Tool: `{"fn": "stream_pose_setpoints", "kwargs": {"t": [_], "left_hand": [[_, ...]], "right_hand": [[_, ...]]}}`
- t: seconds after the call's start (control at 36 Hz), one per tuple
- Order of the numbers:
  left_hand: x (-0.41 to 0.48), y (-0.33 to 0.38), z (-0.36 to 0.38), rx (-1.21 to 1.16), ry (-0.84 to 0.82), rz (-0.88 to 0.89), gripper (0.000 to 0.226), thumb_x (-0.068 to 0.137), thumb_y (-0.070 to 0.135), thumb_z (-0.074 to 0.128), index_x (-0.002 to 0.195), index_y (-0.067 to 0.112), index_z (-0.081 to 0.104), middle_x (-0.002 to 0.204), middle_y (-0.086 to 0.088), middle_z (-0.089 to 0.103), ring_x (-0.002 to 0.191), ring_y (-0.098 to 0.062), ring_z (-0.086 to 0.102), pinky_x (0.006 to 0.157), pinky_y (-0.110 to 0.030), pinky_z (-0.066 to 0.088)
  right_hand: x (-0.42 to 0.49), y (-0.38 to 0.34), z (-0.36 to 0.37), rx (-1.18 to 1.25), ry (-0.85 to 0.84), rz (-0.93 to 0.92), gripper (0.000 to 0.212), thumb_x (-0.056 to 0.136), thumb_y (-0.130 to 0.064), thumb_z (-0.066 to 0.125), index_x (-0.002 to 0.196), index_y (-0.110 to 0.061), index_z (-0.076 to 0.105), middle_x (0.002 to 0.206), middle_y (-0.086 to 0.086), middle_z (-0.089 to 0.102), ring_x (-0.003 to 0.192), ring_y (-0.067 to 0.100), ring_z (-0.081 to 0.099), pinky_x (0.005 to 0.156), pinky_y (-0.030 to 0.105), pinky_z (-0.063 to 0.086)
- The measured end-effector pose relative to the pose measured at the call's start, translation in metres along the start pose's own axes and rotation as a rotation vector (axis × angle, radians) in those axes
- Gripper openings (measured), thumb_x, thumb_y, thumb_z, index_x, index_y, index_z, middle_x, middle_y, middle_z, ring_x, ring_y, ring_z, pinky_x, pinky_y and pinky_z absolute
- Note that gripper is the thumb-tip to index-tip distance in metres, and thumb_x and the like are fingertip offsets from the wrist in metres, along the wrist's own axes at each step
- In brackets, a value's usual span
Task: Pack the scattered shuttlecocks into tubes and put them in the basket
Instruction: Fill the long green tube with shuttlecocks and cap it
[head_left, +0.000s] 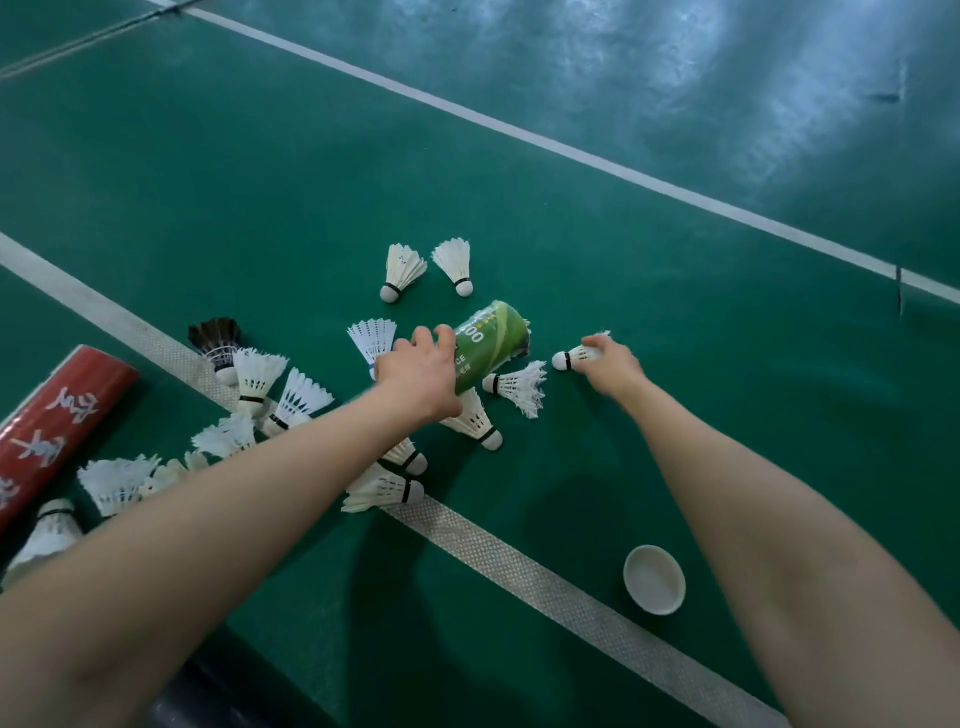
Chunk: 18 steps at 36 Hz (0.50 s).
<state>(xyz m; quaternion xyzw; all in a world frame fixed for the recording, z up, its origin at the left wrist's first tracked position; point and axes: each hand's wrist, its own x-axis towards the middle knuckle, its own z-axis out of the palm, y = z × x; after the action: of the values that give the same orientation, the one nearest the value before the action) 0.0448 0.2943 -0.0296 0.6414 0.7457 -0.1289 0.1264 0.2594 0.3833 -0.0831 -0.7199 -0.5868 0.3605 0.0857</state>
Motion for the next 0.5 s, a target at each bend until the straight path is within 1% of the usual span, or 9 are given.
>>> {"fn": "stream_pose_setpoints", "kwargs": {"t": [0.06, 0.11, 0.17, 0.22, 0.28, 0.33, 0.42, 0.47, 0.5], "left_hand": [[0.0, 0.0, 0.0, -0.012, -0.005, 0.0, 0.09, 0.074, 0.04, 0.068, 0.14, 0.012, 0.014, 0.125, -0.013, 0.036, 0.11, -0.033, 0.045, 0.081, -0.044, 0.049], [-0.003, -0.001, -0.002, -0.021, 0.003, 0.014, 0.089, 0.075, 0.041, 0.068, 0.139, 0.013, 0.014, 0.124, -0.013, 0.036, 0.109, -0.032, 0.044, 0.077, -0.042, 0.047], [-0.011, -0.003, -0.005, -0.035, 0.03, 0.041, 0.087, 0.075, 0.041, 0.068, 0.138, 0.015, 0.015, 0.122, -0.012, 0.037, 0.108, -0.031, 0.044, 0.073, -0.039, 0.045], [-0.023, -0.007, -0.008, -0.053, 0.071, 0.075, 0.087, 0.075, 0.043, 0.069, 0.138, 0.017, 0.015, 0.119, -0.01, 0.037, 0.106, -0.029, 0.044, 0.068, -0.036, 0.042], [-0.04, -0.013, -0.01, -0.076, 0.117, 0.106, 0.089, 0.074, 0.045, 0.068, 0.138, 0.019, 0.012, 0.118, -0.008, 0.036, 0.105, -0.027, 0.043, 0.068, -0.035, 0.042], [-0.06, -0.019, -0.009, -0.087, 0.169, 0.143, 0.09, 0.075, 0.048, 0.065, 0.139, 0.019, 0.01, 0.119, -0.006, 0.035, 0.106, -0.026, 0.044, 0.072, -0.036, 0.045], [-0.09, -0.026, -0.004, -0.08, 0.216, 0.184, 0.091, 0.077, 0.052, 0.06, 0.142, 0.018, 0.006, 0.123, -0.005, 0.035, 0.107, -0.024, 0.044, 0.08, -0.036, 0.048], [-0.107, -0.029, 0.0, -0.072, 0.236, 0.199, 0.093, 0.075, 0.054, 0.06, 0.141, 0.019, 0.005, 0.123, -0.005, 0.037, 0.104, -0.024, 0.046, 0.08, -0.036, 0.049], [-0.113, -0.03, 0.003, -0.062, 0.249, 0.213, 0.093, 0.073, 0.054, 0.061, 0.14, 0.02, 0.005, 0.12, -0.005, 0.04, 0.101, -0.025, 0.048, 0.076, -0.036, 0.049]], "right_hand": [[-0.003, 0.001, 0.001, 0.124, 0.086, -0.011, 0.039, 0.092, -0.014, 0.053, 0.13, -0.016, 0.055, 0.135, 0.008, 0.054, 0.117, 0.024, 0.052, 0.087, 0.024, 0.038], [-0.01, -0.004, -0.002, 0.224, 0.217, -0.053, 0.028, 0.092, -0.01, 0.053, 0.118, -0.012, 0.064, 0.123, 0.006, 0.062, 0.107, 0.021, 0.057, 0.08, 0.017, 0.036], [-0.023, -0.015, -0.008, 0.33, 0.326, -0.151, 0.016, 0.091, -0.009, 0.057, 0.102, -0.012, 0.068, 0.105, 0.004, 0.066, 0.093, 0.016, 0.058, 0.075, 0.012, 0.035], [-0.044, -0.027, -0.017, 0.462, 0.4, -0.275, 0.012, 0.09, -0.008, 0.058, 0.093, -0.017, 0.064, 0.095, 0.0, 0.064, 0.087, 0.011, 0.056, 0.074, 0.012, 0.039], [-0.071, -0.035, -0.024, 0.559, 0.446, -0.381, 0.015, 0.09, -0.006, 0.056, 0.092, -0.02, 0.061, 0.093, -0.008, 0.062, 0.082, 0.004, 0.054, 0.075, 0.013, 0.042], [-0.099, -0.037, -0.03, 0.621, 0.466, -0.442, 0.019, 0.09, -0.005, 0.052, 0.097, -0.022, 0.059, 0.089, -0.015, 0.057, 0.072, -0.004, 0.05, 0.069, 0.011, 0.041], [-0.132, -0.031, -0.032, 0.723, 0.471, -0.512, 0.023, 0.091, -0.004, 0.051, 0.106, -0.021, 0.054, 0.083, -0.012, 0.05, 0.063, -0.002, 0.044, 0.064, 0.012, 0.04], [-0.145, -0.027, -0.032, 0.78, 0.423, -0.546, 0.023, 0.094, -0.003, 0.051, 0.11, -0.019, 0.05, 0.08, -0.009, 0.046, 0.062, 0.0, 0.041, 0.062, 0.013, 0.039], [-0.15, -0.025, -0.031, 0.797, 0.39, -0.556, 0.023, 0.095, -0.003, 0.051, 0.111, -0.018, 0.049, 0.079, -0.008, 0.045, 0.063, 0.001, 0.041, 0.06, 0.014, 0.039]]}}
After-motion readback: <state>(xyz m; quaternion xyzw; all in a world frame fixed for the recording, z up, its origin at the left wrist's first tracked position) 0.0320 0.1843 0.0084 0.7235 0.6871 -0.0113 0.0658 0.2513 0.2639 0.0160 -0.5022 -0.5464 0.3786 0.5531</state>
